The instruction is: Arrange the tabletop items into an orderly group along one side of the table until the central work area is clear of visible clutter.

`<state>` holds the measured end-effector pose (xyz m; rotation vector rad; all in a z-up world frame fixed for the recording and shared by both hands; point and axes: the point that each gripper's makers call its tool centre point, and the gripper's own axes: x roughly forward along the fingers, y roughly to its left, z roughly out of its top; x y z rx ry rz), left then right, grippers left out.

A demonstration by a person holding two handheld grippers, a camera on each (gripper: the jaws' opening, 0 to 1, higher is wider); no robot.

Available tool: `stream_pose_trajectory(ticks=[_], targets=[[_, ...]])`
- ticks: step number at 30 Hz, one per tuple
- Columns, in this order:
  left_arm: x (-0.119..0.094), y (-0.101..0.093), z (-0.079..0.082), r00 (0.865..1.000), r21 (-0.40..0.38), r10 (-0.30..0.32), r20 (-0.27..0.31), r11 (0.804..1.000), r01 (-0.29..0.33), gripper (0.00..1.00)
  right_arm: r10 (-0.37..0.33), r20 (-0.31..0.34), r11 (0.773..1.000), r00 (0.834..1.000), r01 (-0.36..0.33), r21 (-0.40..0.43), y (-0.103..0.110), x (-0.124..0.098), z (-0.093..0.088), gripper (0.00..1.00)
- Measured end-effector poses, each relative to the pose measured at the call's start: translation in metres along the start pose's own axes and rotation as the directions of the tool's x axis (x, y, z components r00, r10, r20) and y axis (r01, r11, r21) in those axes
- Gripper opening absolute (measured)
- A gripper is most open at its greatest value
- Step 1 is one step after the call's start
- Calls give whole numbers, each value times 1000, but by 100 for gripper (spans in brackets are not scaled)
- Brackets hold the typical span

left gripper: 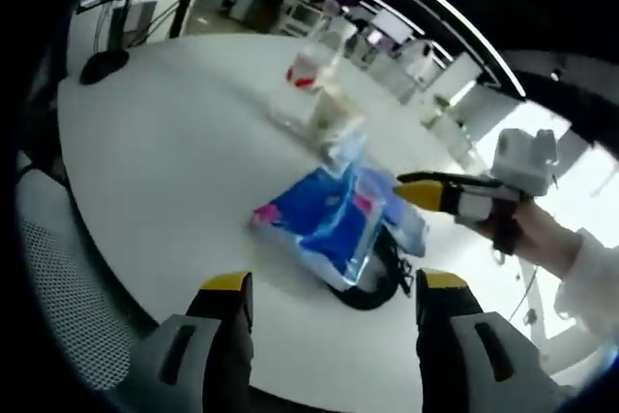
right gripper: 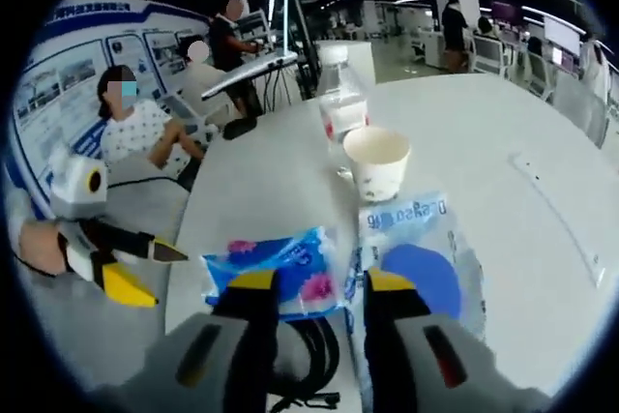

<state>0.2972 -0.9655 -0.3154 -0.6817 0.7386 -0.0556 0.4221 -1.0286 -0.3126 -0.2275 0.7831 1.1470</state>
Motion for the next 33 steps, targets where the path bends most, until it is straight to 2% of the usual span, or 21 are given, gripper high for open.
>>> stream_pose_trajectory(ticks=[4,8,12,16,17,19,20,22,23,24,25,27,33], targets=[[7,4,7,1000,-5,15,2,1000,-15,63,11,-5,1000,1000,-11,11,0,9,5,30],[15,2,6,999,2,32,-23,999,-32,62,30,-32,1000,999,-29,9,-2,22,6,30],[23,3,3,996,49,70,-49,996,-68,63,36,-28,998,999,-34,53,1,32,4,29],[28,4,2,995,34,87,-58,996,-85,52,11,-54,1000,998,-10,20,2,37,-5,25],[29,5,2,994,30,92,-60,995,-91,49,7,-55,1000,998,-6,21,2,37,-7,20],[35,11,2,992,41,111,-60,993,-109,48,16,-59,999,998,-14,28,0,33,-10,0],[35,16,1,989,55,131,-67,990,-127,45,17,-53,998,998,-13,68,4,28,-13,0],[32,21,0,987,70,144,-77,988,-138,27,11,-45,998,999,-9,61,6,22,-15,0],[28,22,0,985,76,152,-76,986,-146,10,15,-39,997,999,-12,71,7,18,-15,0],[26,24,2,985,82,162,-62,984,-157,9,18,-37,997,999,-15,79,7,16,-17,0],[25,27,9,986,68,166,-20,984,-164,7,28,-16,994,999,-26,104,10,13,-16,0],[20,24,9,987,57,157,-13,986,-156,1,29,13,994,999,-30,104,12,14,-17,0],[21,20,11,991,98,134,-4,986,-133,0,-10,37,991,999,5,132,16,1,-23,0]])
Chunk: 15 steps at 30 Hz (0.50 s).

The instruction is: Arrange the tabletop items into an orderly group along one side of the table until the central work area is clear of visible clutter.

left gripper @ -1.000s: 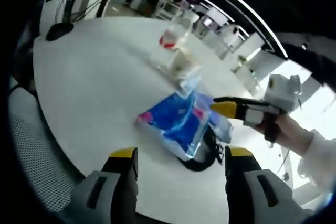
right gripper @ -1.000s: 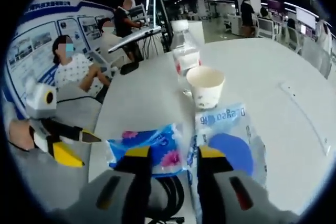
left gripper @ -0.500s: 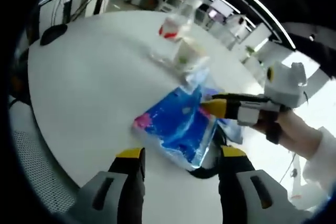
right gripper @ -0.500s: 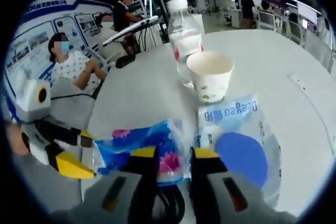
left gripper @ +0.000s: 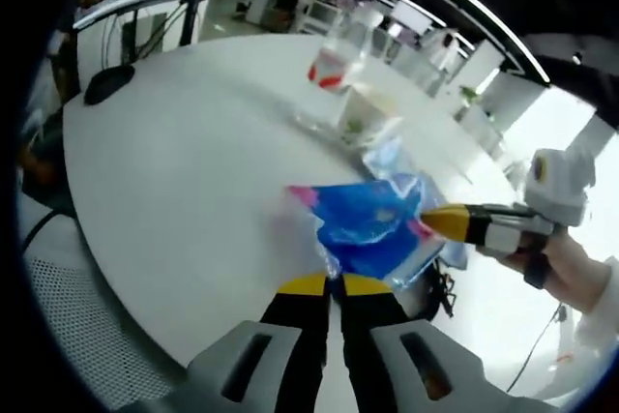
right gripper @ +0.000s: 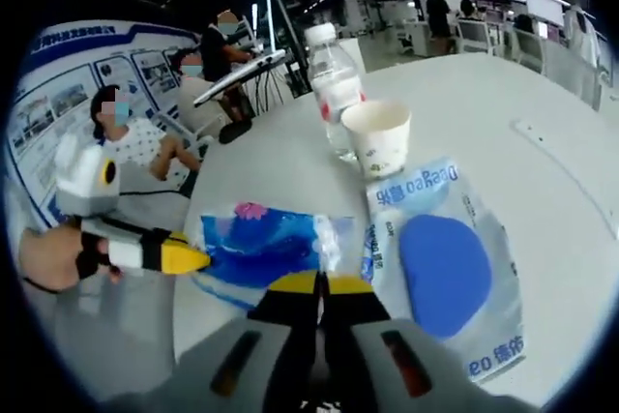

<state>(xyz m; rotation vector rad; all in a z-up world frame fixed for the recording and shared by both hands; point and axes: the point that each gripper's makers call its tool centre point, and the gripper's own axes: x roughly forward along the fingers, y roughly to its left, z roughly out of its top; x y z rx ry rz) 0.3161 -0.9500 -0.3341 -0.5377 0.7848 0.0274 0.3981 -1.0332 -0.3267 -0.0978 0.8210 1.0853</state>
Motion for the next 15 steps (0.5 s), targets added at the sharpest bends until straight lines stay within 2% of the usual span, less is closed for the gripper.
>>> stream_pose_trajectory(ticks=[2,5,9,12,15], targets=[[-4,-1,1,1000,1,-7,5,1000,7,0,-3,21,1000,1000,2,27,1,-5,2,0],[-11,-8,4,1000,0,-26,15,1000,26,0,-20,44,1000,999,19,19,4,-14,6,0],[-13,-14,11,998,17,-51,21,999,50,0,-50,100,998,994,45,46,8,-32,11,0],[-11,-21,15,997,34,-76,23,997,76,0,-86,165,989,983,63,136,9,-49,13,0],[-11,-35,17,994,73,-109,10,991,108,0,-123,189,983,974,94,157,7,-69,5,0]])
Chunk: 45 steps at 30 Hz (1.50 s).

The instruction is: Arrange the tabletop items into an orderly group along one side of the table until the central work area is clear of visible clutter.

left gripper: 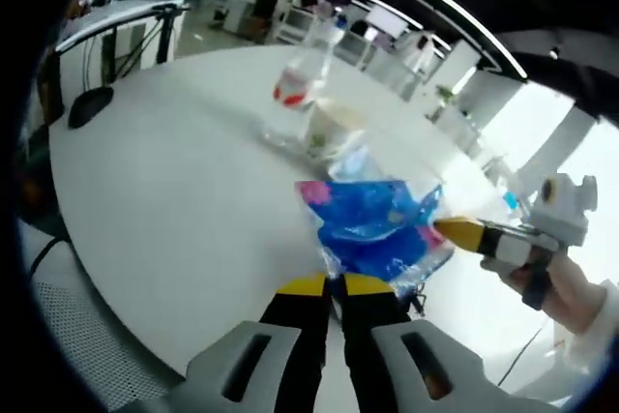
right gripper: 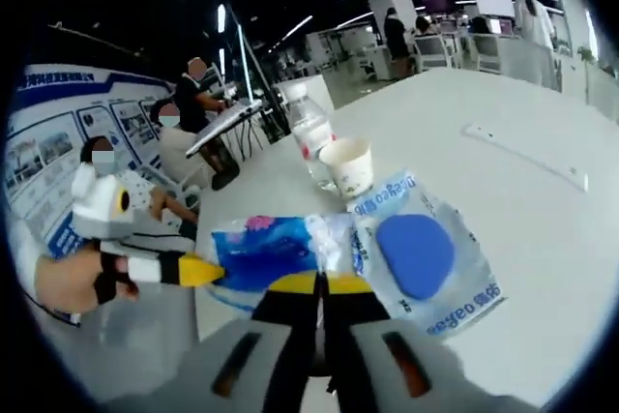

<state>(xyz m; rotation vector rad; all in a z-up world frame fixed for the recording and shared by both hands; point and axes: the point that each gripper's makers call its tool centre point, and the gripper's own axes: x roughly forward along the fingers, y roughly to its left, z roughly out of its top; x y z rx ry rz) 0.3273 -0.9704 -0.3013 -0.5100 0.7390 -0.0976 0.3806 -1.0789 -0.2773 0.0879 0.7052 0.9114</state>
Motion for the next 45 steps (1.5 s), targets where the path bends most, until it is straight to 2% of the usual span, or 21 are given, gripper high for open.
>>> stream_pose_trajectory(ticks=[3,5,6,9,10,12,18,24,28,32,33,36,37,40,43,44,45], targets=[[7,-18,-1,998,42,-54,-26,998,55,0,-50,39,997,998,48,55,-9,-21,-6,0],[10,-32,-7,994,80,-89,-57,992,94,0,-97,78,983,992,83,164,-18,-37,-10,0],[11,-37,-8,993,105,-100,-58,989,106,0,-115,91,978,989,97,183,-20,-47,-14,0],[15,-58,-14,987,128,-134,-88,981,145,0,-171,109,979,979,157,127,-27,-68,-23,0],[17,-65,-17,984,138,-146,-98,978,158,0,-184,118,977,976,169,131,-28,-73,-25,0],[22,-75,-19,979,151,-168,-112,971,184,0,-218,142,965,966,190,183,-34,-86,-27,0],[31,-106,-26,959,165,-236,-156,951,260,0,-291,171,936,941,244,253,-51,-118,-36,0],[34,-124,-29,947,229,-260,-190,926,301,0,-336,183,920,924,281,272,-55,-130,-42,0],[36,-134,-25,939,291,-270,-215,900,326,0,-365,197,906,910,299,300,-59,-137,-43,0],[40,-151,-17,933,414,-274,-234,840,351,0,-405,211,883,890,322,340,-64,-148,-44,0],[40,-158,-15,930,393,-286,-232,847,358,0,-423,214,874,880,334,353,-67,-152,-45,0],[44,-167,-14,921,384,-299,-248,843,377,0,-446,224,860,866,346,374,-72,-162,-47,0],[45,-172,-17,917,405,-302,-259,828,387,0,-459,224,855,860,359,373,-73,-166,-47,0],[47,-182,-21,910,427,-311,-275,808,405,0,-487,223,841,845,384,381,-79,-175,-49,0],[50,-191,-25,898,400,-322,-300,812,425,0,-513,227,823,828,399,405,-85,-185,-52,0],[52,-197,-26,889,340,-323,-325,837,429,0,-523,227,817,822,408,408,-88,-187,-53,0],[53,-203,-24,884,318,-330,-331,843,434,0,-537,227,808,812,419,414,-91,-191,-55,0]])
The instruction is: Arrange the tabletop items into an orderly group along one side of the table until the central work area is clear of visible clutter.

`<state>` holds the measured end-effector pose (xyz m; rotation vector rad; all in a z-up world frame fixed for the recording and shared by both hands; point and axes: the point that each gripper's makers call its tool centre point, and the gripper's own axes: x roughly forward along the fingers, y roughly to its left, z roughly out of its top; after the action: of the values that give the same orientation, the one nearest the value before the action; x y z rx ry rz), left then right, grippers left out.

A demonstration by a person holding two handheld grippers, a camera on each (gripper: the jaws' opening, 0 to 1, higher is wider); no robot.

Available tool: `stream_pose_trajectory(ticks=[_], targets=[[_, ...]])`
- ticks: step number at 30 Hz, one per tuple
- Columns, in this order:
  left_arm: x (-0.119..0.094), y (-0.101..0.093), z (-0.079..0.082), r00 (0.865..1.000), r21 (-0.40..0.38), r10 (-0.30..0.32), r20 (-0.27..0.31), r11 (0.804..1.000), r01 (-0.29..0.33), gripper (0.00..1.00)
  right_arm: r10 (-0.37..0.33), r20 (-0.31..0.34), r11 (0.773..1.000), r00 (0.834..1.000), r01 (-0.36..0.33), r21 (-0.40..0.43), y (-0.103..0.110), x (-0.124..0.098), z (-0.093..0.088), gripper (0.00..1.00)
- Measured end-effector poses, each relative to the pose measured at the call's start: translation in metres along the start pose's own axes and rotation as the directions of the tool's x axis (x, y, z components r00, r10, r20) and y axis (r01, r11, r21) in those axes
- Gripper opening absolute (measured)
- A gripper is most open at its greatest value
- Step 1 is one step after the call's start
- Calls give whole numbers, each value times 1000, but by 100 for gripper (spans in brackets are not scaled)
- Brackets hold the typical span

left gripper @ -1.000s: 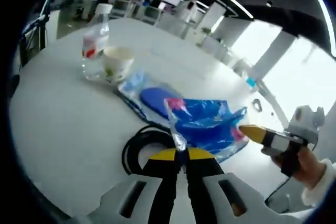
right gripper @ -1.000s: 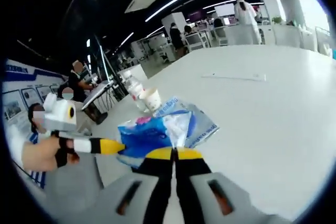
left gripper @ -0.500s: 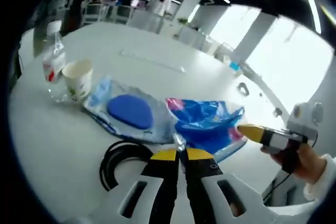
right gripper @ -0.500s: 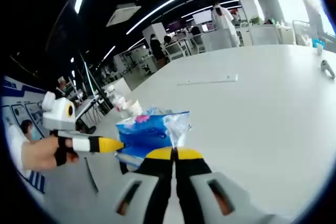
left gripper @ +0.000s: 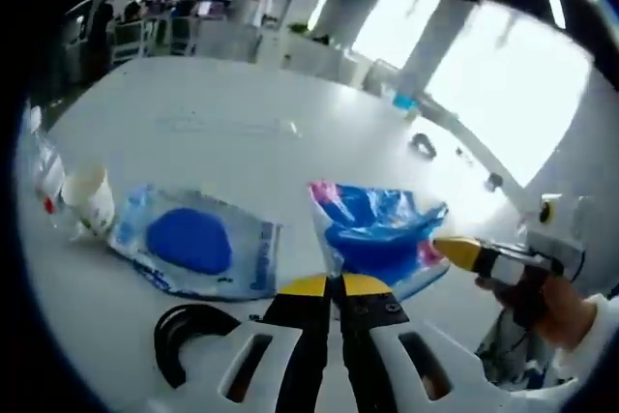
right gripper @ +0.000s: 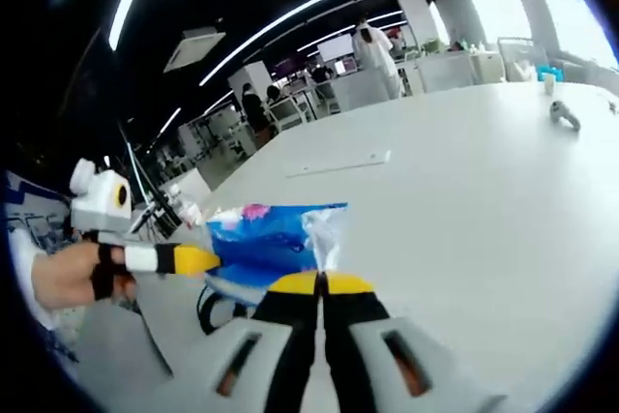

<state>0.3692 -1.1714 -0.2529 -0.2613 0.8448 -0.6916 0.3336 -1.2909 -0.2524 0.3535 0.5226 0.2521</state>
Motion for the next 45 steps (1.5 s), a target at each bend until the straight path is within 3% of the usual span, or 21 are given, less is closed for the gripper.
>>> stream_pose_trajectory(ticks=[3,5,12,16,20,26,45], targets=[[5,-15,24,1000,114,-21,17,993,19,0,-23,37,997,999,20,72,-9,-3,7,0],[6,-23,32,999,195,-32,26,981,26,0,-27,45,997,999,24,69,-11,-5,13,0],[12,-24,26,1000,224,-4,-1,975,4,0,-44,54,999,998,44,15,-16,-5,26,0],[17,-31,32,1000,268,0,2,964,0,0,-56,61,998,997,53,45,-26,-6,28,0],[24,-28,33,1000,246,1,-6,969,1,0,-54,61,998,997,52,39,-30,-3,32,0],[32,-20,23,999,280,36,-32,960,-25,0,-54,38,998,998,55,-27,-31,6,32,0],[82,14,6,989,247,100,-113,967,-69,0,-46,-74,999,996,45,-19,-63,51,3,0]])
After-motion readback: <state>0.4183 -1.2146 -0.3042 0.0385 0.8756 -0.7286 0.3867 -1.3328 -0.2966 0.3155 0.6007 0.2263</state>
